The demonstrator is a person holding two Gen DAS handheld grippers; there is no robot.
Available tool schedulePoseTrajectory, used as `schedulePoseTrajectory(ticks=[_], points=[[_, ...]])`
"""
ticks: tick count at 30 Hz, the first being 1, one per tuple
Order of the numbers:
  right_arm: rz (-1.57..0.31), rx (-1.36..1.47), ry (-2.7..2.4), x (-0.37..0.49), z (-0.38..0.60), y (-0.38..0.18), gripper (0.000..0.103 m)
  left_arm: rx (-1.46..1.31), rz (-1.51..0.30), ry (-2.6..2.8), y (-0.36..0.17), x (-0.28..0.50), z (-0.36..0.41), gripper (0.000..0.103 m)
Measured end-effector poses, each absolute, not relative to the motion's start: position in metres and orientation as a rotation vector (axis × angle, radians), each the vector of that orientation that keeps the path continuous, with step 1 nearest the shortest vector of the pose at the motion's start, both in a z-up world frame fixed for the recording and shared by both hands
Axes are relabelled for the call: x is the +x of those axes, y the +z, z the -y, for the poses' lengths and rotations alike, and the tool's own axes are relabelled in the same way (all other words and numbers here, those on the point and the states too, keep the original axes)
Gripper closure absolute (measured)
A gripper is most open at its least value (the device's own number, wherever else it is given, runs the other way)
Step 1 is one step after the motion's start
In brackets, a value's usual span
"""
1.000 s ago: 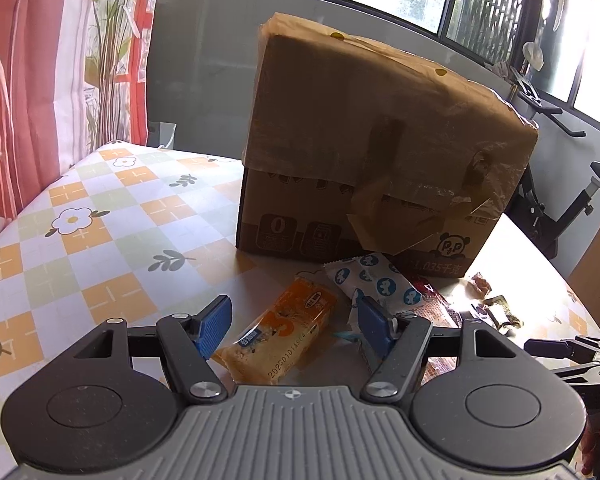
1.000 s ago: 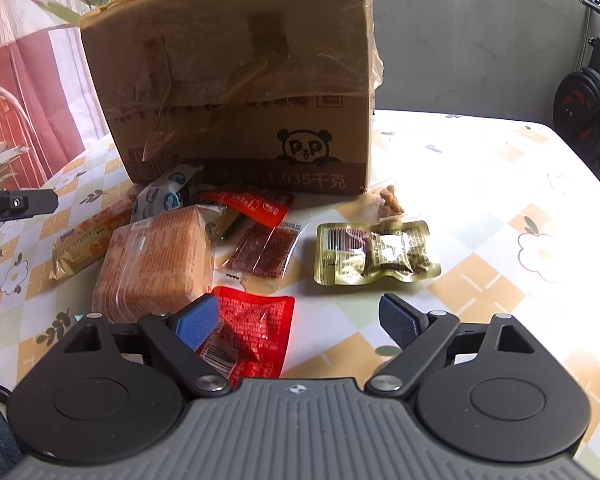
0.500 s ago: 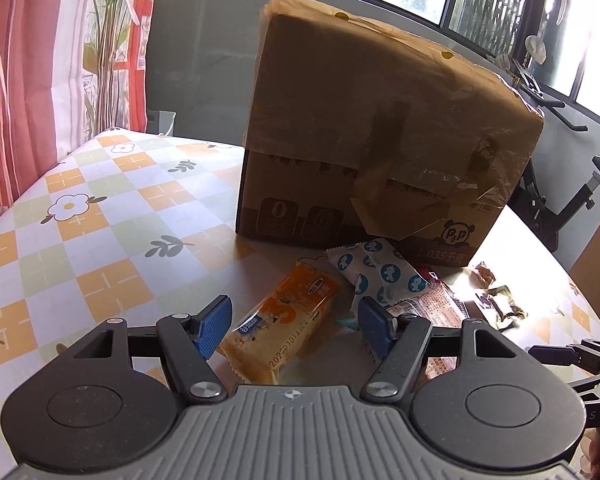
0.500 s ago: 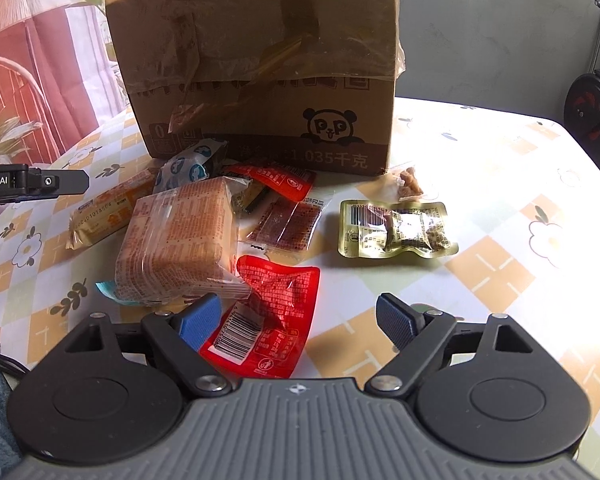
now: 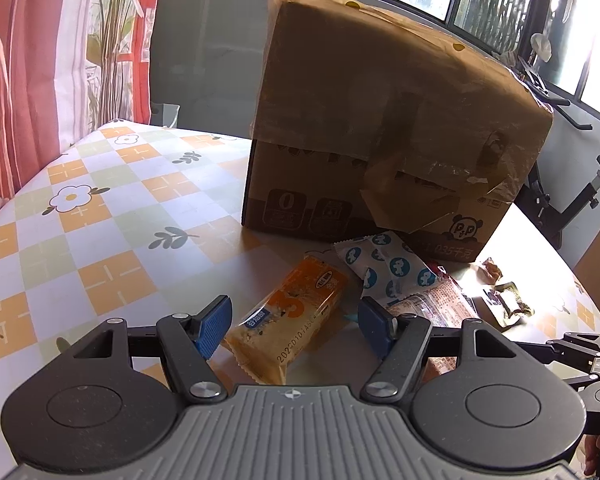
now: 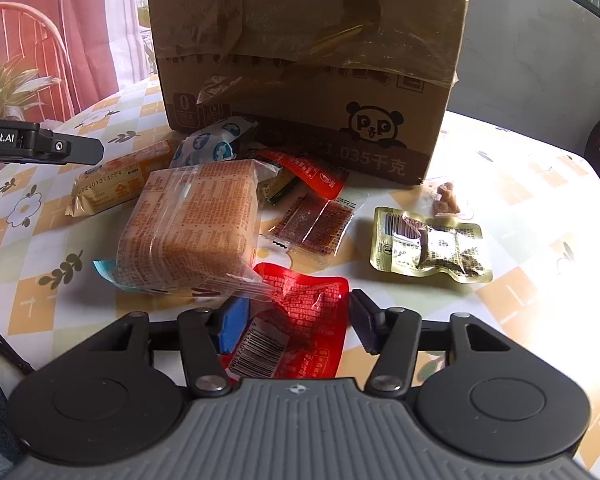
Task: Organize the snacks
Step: 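Grasp the orange wafer bar with the left tool while the right tool grasps the red packet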
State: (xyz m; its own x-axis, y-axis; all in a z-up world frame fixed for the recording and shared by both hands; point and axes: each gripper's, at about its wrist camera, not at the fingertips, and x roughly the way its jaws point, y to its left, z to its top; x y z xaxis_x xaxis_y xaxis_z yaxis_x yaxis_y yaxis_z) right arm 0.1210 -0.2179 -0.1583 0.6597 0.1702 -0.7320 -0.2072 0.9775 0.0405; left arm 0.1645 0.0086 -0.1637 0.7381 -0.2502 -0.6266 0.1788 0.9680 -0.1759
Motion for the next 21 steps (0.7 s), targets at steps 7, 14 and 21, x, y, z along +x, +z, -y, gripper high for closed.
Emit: schedulePoseTrajectory(ticks=[7,14,21], points=[[-0.821,-0.007,0.194,0.119,0.236,-0.157,0.052,-0.078,-0.732,-0.249,-0.171,0.174,-0.011,0.032],[-0.831,-0.043,0.182,0.119,0.235,-0.155,0.046,-0.032,-0.761,-0.303,-0.177,0.199,-0.007,0.033],[-0.837,-0.028,0.176,0.114,0.239,-0.152,0.039,0.005,-0.783,-0.326,-0.186,0.208,0.001,0.033]])
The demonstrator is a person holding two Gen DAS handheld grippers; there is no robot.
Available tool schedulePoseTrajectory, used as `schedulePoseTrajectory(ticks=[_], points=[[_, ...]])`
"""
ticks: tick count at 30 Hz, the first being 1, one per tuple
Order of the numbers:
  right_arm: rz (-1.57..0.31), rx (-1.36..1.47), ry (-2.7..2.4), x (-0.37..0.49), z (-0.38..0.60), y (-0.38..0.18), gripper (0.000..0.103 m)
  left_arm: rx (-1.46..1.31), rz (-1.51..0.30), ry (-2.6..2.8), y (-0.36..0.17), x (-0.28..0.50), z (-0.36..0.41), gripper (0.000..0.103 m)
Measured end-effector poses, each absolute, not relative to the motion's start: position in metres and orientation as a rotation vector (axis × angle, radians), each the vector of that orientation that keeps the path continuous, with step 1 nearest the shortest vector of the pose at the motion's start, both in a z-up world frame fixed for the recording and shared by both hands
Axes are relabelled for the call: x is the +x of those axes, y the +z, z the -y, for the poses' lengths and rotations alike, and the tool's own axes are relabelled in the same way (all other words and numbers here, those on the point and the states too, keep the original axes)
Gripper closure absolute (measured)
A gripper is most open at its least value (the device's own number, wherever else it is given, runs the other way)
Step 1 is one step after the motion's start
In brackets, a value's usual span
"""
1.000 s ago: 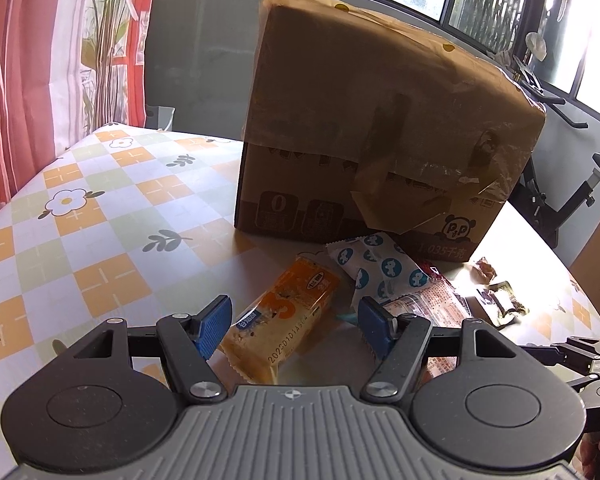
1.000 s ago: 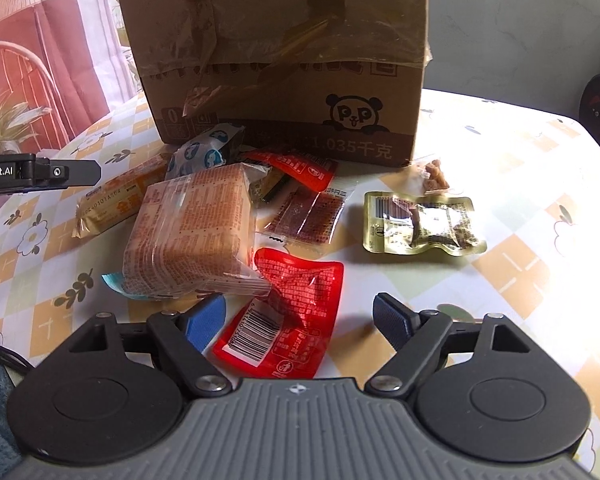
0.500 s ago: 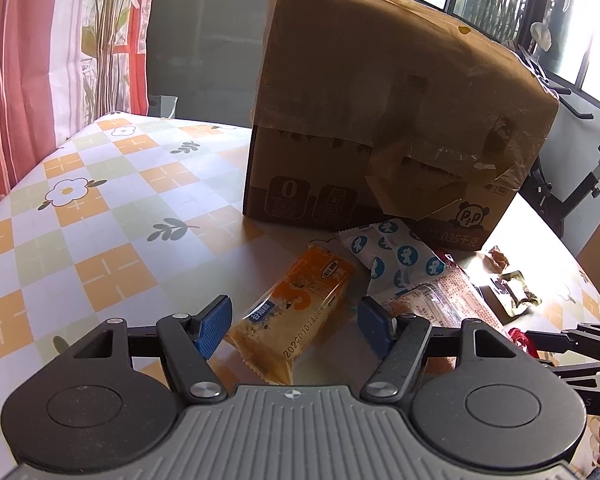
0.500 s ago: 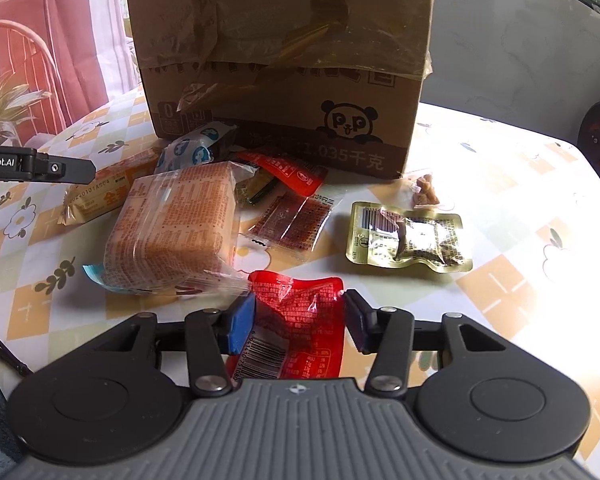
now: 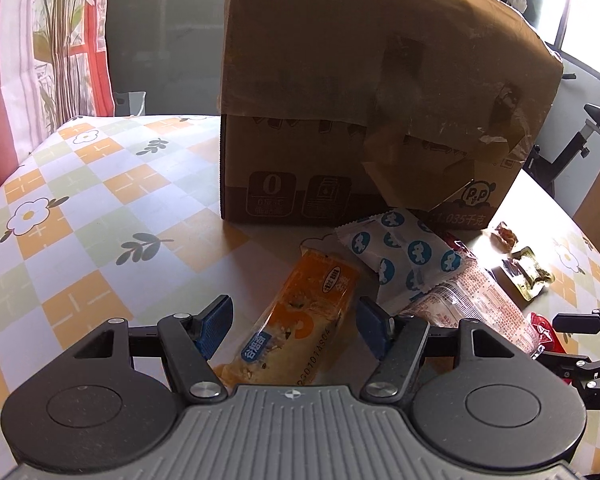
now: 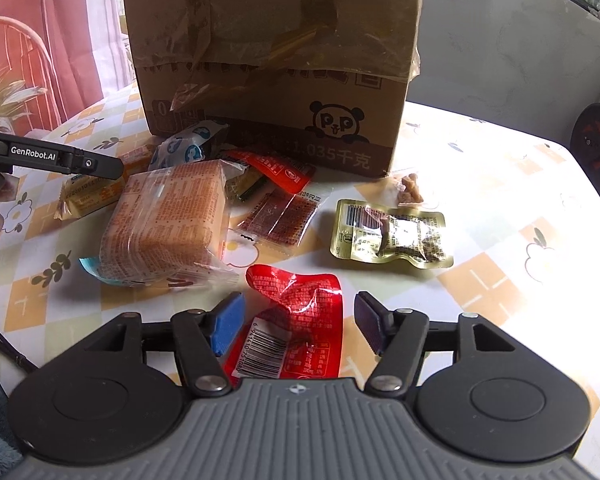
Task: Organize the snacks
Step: 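Grasp the orange wafer bar with the left tool while the right tool grasps the red packet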
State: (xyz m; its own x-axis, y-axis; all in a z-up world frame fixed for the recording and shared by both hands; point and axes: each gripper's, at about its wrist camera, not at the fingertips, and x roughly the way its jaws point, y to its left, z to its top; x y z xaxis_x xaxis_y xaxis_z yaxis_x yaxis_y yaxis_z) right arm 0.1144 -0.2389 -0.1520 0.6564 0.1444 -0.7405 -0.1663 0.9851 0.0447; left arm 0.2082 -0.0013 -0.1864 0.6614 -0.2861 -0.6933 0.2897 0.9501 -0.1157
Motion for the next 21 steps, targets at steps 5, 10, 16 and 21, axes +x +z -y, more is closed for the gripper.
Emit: schedulePoseTrajectory(ticks=[5,10,16,21], points=[[-0.841,-0.011,0.185,0.117,0.238,-0.156,0.039,0.015,-0.804,-0.320,-0.193,0.213,0.005,0.034],[-0.844,-0.023,0.166,0.117,0.239,-0.155,0.047,0.018,-0.811,-0.315,-0.198,0.218,0.008,0.034],[-0.841,-0.023,0.162,0.115,0.241,-0.155,0.051,0.036,-0.787,-0.326,-0.198,0.209,0.009,0.052],[-0.835,0.009,0.171,0.114,0.244,-0.154,0.052,0.001,-0.782,-0.340,-0.197,0.200,0.002,0.065]])
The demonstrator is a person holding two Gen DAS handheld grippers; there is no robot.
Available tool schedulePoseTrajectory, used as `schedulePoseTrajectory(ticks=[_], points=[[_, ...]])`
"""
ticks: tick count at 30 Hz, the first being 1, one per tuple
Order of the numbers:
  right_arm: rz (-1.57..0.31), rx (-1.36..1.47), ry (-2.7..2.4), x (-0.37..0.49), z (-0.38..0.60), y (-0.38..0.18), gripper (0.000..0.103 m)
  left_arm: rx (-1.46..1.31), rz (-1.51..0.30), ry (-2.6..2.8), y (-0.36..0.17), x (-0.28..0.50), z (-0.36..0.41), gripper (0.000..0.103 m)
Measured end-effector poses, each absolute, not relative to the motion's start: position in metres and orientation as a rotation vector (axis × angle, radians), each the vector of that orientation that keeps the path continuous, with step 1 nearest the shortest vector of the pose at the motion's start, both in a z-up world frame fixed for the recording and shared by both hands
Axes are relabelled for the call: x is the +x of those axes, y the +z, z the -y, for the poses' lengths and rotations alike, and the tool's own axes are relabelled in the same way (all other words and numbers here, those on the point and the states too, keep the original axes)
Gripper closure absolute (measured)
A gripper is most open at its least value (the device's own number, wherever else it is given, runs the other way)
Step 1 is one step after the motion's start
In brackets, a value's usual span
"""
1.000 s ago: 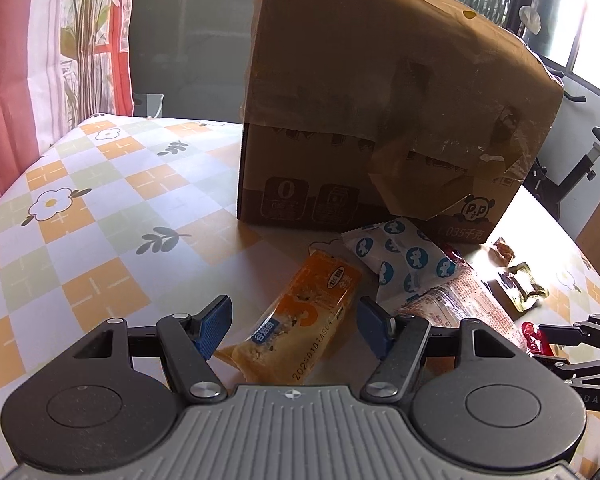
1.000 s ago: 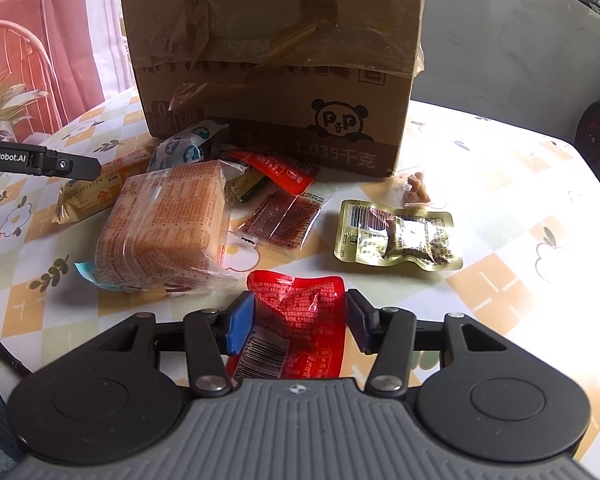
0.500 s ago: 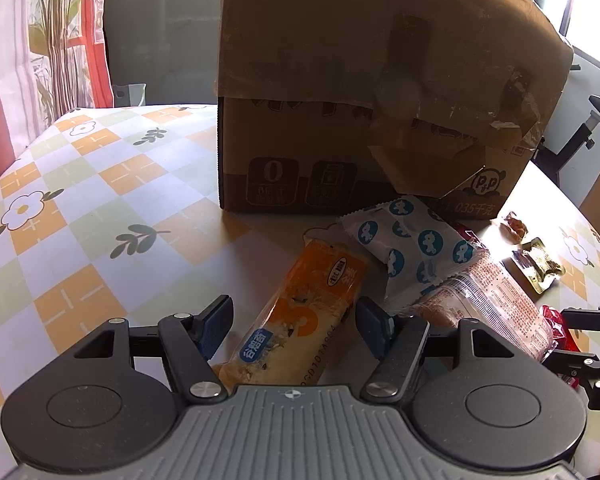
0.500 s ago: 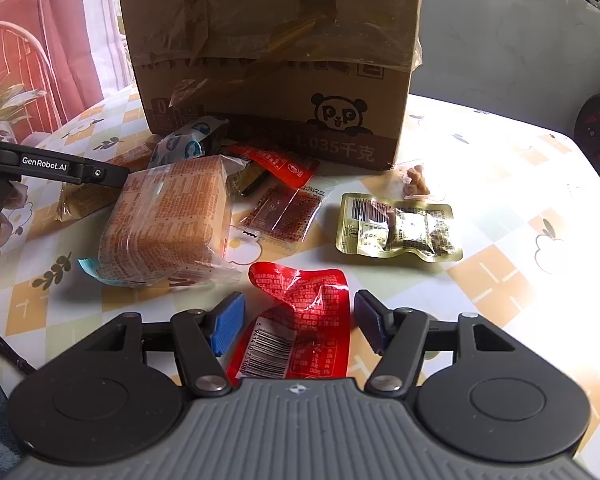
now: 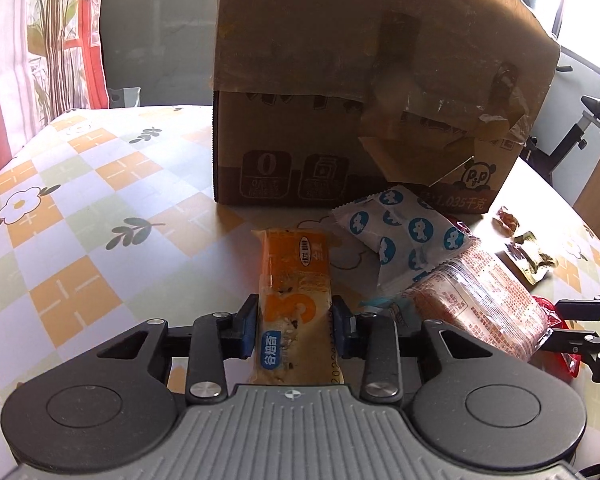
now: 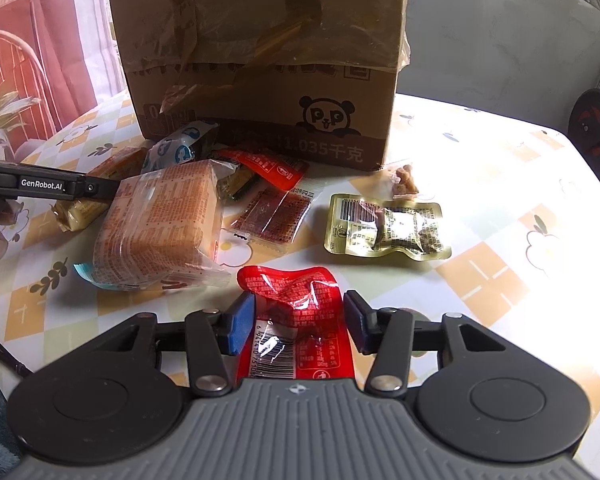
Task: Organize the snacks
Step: 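Grasp the orange wafer bar with the left tool while the right tool grasps the red packet, then carry the wafer bar and red packet over the box and open both tools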
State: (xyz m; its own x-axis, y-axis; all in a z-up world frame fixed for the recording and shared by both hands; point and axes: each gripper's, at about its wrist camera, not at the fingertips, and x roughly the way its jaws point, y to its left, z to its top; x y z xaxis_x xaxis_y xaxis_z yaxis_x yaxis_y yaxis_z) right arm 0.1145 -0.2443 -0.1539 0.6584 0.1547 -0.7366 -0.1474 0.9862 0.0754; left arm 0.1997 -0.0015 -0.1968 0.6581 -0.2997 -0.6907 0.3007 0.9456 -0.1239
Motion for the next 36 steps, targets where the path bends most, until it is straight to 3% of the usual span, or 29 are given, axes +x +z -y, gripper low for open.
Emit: schedulePoseTrajectory(ticks=[18,36], points=[[-0.721,0.002,0.185,0.115,0.246,-0.126,0.052,-0.044,-0.635,-0.274,-0.153,0.184,-0.015,0.065],[-0.345,-0.097,0.299,0.178,0.249,0.033,0.052,-0.011,-0.294,-0.295,-0.016,0.208,0.004,0.065]])
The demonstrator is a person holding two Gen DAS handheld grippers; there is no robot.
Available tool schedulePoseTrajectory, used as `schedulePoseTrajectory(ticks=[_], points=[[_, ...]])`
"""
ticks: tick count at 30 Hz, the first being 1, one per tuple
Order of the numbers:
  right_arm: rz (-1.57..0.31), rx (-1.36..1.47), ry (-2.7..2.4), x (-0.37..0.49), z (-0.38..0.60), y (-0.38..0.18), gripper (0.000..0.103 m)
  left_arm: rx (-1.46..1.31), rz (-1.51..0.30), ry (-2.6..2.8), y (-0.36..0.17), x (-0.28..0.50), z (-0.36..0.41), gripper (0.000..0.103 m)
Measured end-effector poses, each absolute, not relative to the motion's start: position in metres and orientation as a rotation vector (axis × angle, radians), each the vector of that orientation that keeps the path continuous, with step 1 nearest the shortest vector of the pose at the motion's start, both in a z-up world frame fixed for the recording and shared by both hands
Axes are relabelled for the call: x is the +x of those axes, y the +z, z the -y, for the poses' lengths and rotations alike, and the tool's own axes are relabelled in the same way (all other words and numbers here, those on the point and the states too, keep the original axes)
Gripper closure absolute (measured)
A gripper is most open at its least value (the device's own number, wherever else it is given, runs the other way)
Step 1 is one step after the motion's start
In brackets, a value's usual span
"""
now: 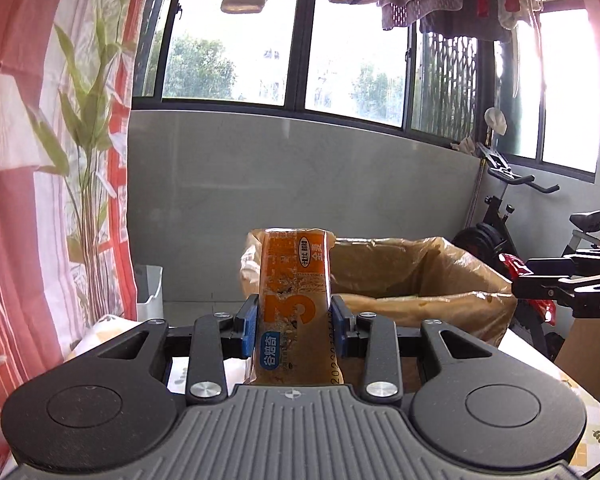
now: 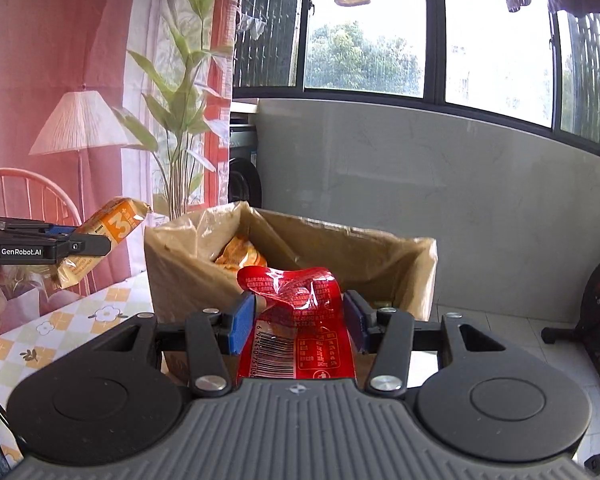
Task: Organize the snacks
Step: 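Carry the wafer bar and red packet over the box and open both tools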
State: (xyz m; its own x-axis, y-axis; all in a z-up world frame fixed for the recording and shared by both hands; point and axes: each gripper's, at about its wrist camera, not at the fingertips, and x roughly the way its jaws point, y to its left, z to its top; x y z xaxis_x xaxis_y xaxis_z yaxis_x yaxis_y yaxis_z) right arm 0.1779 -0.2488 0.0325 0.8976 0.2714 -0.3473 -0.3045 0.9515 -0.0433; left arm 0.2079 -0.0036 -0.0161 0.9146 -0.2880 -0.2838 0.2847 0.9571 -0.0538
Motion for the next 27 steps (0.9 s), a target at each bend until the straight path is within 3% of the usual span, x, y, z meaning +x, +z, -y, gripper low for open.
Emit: schedulePoseTrajectory(ticks=[10,24,25,27], points=[[-0.377,-0.056,0.263,0.283,0.256,0.041,0.052,-0.011,-0.279,-0.343,0.013,0.284,0.056,0.065],[-0.529,-0.067,0.227,0.324,0.261,0.004,0.051,0.041,-0.440,-0.326,-0.027,0.345,0.075,0.065],[-0.538,-0.066,0.225,0.324,0.262,0.002,0.050,0.049,-0.439,-0.322,-0.028,0.345,0.075,0.064],[-0.549,-0.069,0.220,0.324,0.262,-0.001,0.048,0.053,-0.441,-0.329,-0.028,0.344,0.070,0.052]])
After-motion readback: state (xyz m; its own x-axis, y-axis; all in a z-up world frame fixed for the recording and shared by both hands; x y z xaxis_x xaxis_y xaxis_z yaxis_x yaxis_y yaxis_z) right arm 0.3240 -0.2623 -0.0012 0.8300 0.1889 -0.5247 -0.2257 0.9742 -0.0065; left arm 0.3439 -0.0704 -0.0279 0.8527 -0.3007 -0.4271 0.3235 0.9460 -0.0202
